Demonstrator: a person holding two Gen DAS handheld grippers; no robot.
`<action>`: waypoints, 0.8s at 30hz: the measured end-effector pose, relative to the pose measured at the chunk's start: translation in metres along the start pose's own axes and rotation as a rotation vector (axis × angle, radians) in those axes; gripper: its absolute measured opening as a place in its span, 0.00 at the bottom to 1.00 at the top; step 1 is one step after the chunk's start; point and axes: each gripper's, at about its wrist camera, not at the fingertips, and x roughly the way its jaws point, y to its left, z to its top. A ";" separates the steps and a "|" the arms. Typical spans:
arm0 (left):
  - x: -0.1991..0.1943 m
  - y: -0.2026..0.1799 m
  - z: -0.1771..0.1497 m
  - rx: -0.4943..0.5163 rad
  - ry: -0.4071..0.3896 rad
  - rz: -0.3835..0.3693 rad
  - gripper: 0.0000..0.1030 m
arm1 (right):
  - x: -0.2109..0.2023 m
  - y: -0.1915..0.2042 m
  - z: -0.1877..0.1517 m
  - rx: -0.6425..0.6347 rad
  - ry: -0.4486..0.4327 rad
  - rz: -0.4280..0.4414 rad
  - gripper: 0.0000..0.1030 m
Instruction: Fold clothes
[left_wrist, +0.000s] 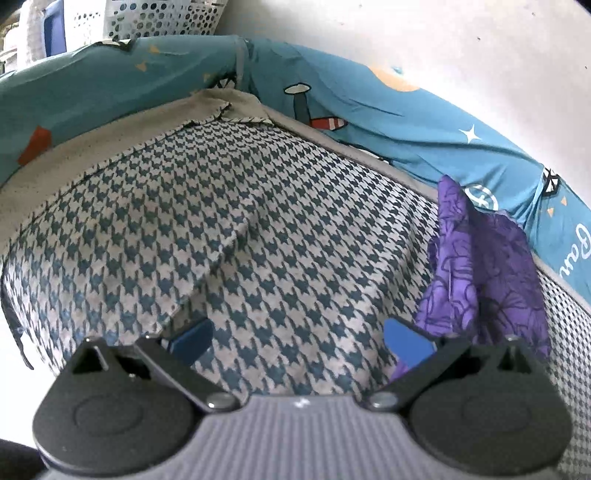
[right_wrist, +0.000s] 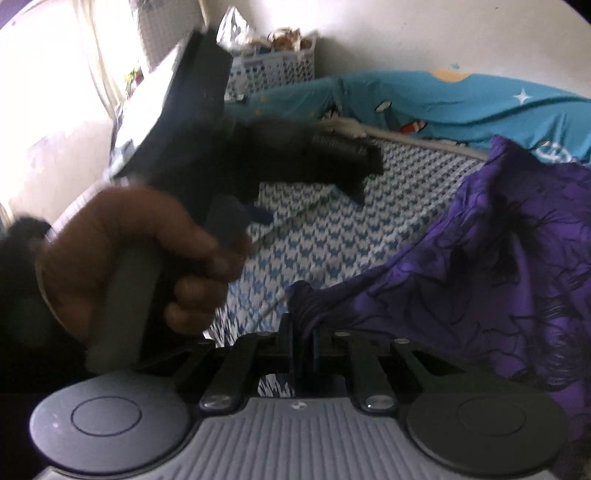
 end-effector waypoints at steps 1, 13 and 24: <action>0.000 0.000 0.000 0.005 0.002 -0.001 1.00 | 0.002 0.000 -0.001 -0.005 0.010 0.004 0.15; 0.006 -0.015 -0.007 0.091 -0.002 0.003 1.00 | -0.020 -0.003 -0.002 -0.035 0.008 0.049 0.22; 0.008 -0.029 -0.018 0.166 0.010 0.007 1.00 | -0.057 -0.022 -0.007 0.007 -0.044 -0.108 0.22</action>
